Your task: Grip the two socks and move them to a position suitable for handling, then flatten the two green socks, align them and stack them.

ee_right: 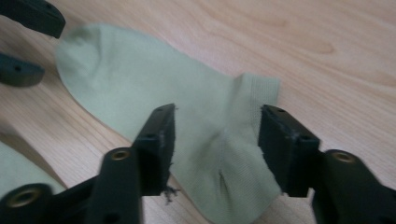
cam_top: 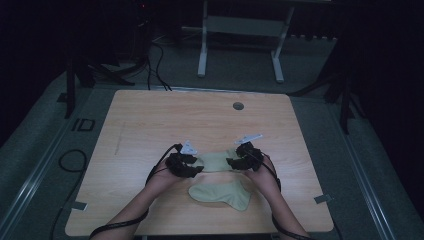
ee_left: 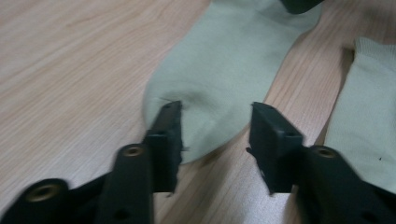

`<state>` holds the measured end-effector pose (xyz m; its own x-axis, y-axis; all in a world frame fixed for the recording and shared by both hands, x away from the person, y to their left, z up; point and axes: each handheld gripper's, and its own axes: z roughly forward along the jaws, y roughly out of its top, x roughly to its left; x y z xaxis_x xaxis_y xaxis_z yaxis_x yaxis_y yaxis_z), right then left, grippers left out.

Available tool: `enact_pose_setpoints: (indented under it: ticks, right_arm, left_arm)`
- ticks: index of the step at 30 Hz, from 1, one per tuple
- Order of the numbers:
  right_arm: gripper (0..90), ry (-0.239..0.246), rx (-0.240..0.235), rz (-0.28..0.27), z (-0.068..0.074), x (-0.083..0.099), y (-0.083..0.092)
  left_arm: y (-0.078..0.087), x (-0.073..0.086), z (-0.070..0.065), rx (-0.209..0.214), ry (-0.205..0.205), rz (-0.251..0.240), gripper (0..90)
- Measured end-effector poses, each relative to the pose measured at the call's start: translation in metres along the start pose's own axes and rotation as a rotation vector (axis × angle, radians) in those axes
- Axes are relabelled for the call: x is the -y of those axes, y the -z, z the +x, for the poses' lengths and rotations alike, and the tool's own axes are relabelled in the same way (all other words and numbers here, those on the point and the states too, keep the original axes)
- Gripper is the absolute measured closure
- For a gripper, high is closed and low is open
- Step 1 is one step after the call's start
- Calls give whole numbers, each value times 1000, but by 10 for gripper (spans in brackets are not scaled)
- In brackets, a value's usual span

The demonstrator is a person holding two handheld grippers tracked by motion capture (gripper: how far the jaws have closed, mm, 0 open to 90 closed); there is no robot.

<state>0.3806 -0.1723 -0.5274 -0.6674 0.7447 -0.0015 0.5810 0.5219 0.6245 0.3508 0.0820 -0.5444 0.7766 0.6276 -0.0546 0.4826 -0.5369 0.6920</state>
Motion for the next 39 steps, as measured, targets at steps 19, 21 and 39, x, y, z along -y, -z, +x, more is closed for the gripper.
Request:
enact_pose_setpoints:
  ticks: [19,21,39]
  right_arm:
    - [322,-24,-56,-58,2,22,51]
    - [331,-25,-68,-58,3,24,54]
    - [507,-23,-122,19,20,84,67]
  left_arm:
    - [47,23,-17,28,68,3,334]
    - [49,24,-19,36,70,1,335]
    - [31,43,-47,104,62,66,340]
